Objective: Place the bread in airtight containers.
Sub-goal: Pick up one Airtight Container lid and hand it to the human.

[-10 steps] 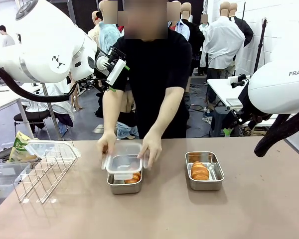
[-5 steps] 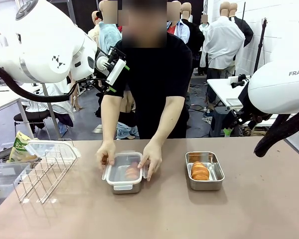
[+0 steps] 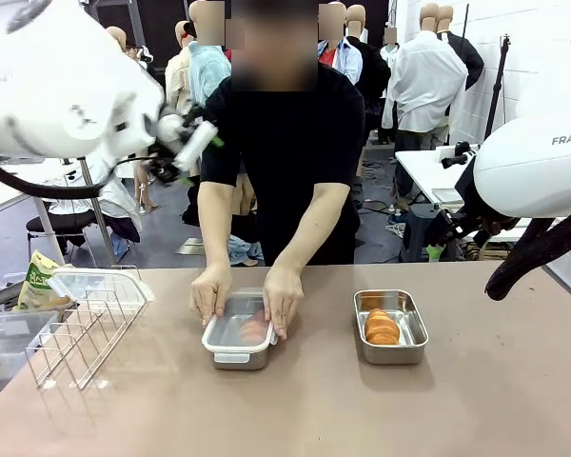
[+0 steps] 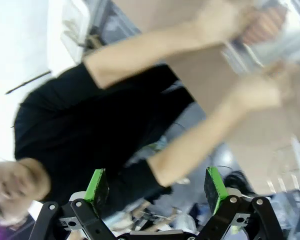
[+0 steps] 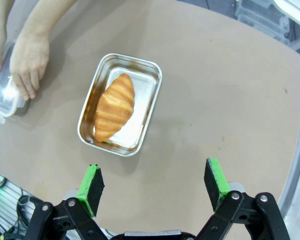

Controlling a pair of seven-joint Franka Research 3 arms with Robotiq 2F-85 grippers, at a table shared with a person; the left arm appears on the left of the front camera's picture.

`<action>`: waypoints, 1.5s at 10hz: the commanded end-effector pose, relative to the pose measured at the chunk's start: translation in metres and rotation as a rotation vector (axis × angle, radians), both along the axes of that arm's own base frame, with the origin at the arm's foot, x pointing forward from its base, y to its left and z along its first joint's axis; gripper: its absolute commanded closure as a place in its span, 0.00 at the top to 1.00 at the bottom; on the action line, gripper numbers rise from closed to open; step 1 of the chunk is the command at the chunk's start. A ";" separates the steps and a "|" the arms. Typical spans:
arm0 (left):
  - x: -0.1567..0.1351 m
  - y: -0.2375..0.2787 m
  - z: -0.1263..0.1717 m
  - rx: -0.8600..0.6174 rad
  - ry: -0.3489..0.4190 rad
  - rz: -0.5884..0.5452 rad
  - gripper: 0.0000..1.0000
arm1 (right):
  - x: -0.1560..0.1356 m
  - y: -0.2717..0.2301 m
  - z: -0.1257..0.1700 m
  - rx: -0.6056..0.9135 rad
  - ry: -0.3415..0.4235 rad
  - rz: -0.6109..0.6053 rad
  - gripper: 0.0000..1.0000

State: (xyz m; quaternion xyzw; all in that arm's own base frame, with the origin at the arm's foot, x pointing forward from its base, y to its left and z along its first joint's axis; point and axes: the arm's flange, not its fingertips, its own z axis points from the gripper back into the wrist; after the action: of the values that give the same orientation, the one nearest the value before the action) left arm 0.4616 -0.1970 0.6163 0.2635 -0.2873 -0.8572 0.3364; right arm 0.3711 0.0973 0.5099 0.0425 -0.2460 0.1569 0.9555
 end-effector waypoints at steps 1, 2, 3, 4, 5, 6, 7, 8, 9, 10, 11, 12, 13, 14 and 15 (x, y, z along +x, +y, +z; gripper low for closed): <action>-0.032 0.058 0.002 0.099 0.082 0.079 1.00 | 0.000 0.000 0.000 -0.002 0.002 0.001 1.00; -0.042 0.076 0.001 0.134 0.108 0.089 1.00 | 0.000 0.000 0.000 -0.002 0.002 0.001 1.00; -0.050 0.096 -0.003 0.159 0.141 0.100 1.00 | 0.000 0.000 0.000 -0.002 0.002 0.001 1.00; -0.056 0.115 -0.005 0.194 0.167 0.093 1.00 | 0.000 0.000 0.000 -0.002 0.002 0.001 1.00; -0.055 0.135 -0.009 0.228 0.171 0.099 1.00 | 0.000 0.000 0.000 -0.002 0.002 0.001 1.00; -0.048 0.154 -0.016 0.243 0.166 0.099 1.00 | 0.000 0.000 0.000 -0.002 0.002 0.001 1.00; -0.035 0.169 -0.026 0.231 0.172 0.052 1.00 | 0.000 0.000 0.000 -0.002 0.002 0.001 1.00; -0.017 0.187 -0.041 0.229 0.213 0.078 1.00 | 0.000 0.000 0.000 -0.002 0.002 0.001 1.00; -0.003 0.200 -0.054 0.224 0.269 0.106 1.00 | 0.000 0.000 0.000 -0.002 0.002 0.001 1.00; 0.003 0.211 -0.070 0.219 0.366 0.184 1.00 | 0.000 0.000 0.000 -0.002 0.002 0.001 1.00; 0.004 0.213 -0.081 0.160 0.430 0.244 1.00 | 0.000 0.000 0.000 -0.002 0.002 0.001 1.00; 0.006 0.208 -0.085 0.126 0.469 0.231 1.00 | 0.000 0.000 0.000 -0.002 0.002 0.001 1.00; 0.009 0.204 -0.084 0.130 0.500 0.222 1.00 | 0.000 0.000 0.000 -0.002 0.002 0.001 1.00; 0.014 0.204 -0.083 0.135 0.499 0.231 1.00 | 0.000 0.000 0.000 -0.002 0.002 0.001 1.00; 0.014 0.205 -0.084 0.139 0.500 0.242 1.00 | 0.000 0.000 0.000 -0.002 0.002 0.001 1.00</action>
State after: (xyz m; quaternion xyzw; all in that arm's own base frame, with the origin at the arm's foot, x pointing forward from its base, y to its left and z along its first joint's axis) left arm 0.4714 0.0033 0.5255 0.0991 -0.1039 -0.8723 0.4675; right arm 0.3713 0.0969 0.5100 0.0421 -0.2461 0.1564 0.9556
